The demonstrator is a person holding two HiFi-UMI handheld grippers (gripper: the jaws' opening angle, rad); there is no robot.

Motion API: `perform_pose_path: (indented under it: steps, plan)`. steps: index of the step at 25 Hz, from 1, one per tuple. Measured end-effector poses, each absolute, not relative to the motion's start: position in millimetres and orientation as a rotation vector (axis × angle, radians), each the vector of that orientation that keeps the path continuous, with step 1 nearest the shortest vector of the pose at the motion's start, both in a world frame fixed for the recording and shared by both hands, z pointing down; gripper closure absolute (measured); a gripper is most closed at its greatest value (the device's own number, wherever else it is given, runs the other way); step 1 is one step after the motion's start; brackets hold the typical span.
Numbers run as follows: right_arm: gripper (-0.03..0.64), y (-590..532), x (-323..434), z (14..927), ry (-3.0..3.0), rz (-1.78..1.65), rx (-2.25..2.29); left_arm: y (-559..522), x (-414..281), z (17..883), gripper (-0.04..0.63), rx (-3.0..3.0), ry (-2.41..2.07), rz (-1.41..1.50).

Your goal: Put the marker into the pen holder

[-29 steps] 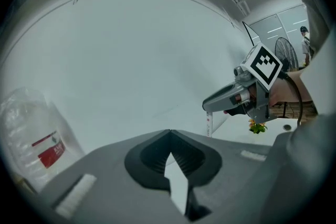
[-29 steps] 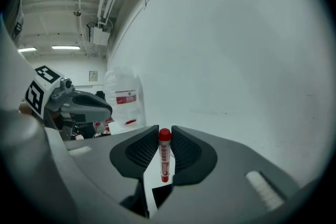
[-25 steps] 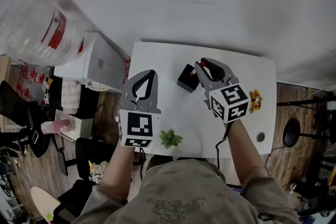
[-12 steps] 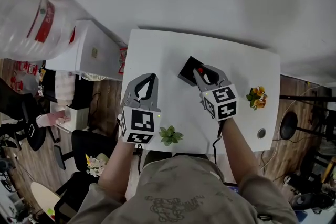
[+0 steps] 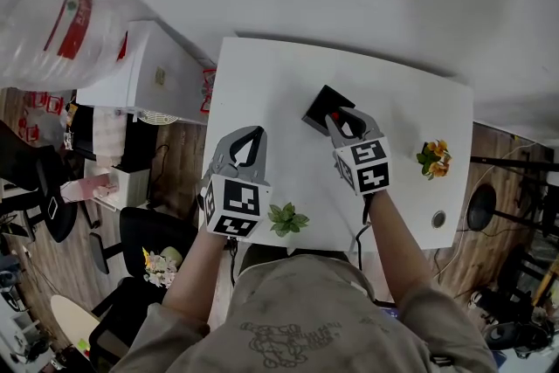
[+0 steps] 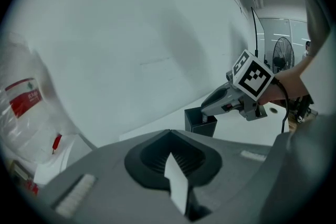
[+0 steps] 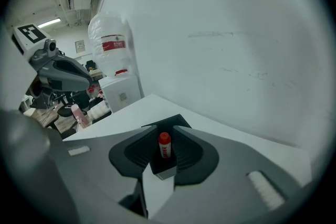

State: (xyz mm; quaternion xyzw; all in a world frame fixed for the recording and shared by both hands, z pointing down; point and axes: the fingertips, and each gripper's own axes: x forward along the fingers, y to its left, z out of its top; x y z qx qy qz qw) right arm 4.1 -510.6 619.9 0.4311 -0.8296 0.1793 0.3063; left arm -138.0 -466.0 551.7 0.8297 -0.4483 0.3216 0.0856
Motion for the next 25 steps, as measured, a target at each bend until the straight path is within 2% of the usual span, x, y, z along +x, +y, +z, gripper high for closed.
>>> perform_pose_path:
  steps: [2, 10, 21, 25]
  plan:
    - [0.485, -511.3, 2.4, 611.6, -2.211, 0.46, 1.149, -463.2, -139.8, 550.3, 0.595, 2.473, -1.337, 0.963]
    - [0.514, -510.5, 0.0, 521.8, -2.367, 0.357, 1.236, -462.0, -146.8, 513.6, 0.595, 2.511, -1.42, 0.919]
    - [0.585, -462.8, 0.4, 375.8, -2.603, 0.171, 1.34, -450.1, -157.1, 395.6, 0.595, 2.664, -1.616, 0.717]
    - [0.588, -436.7, -2.8, 340.9, -2.677, 0.1, 1.325, -433.8, -158.4, 362.8, 0.595, 2.711, -1.673, 0.67]
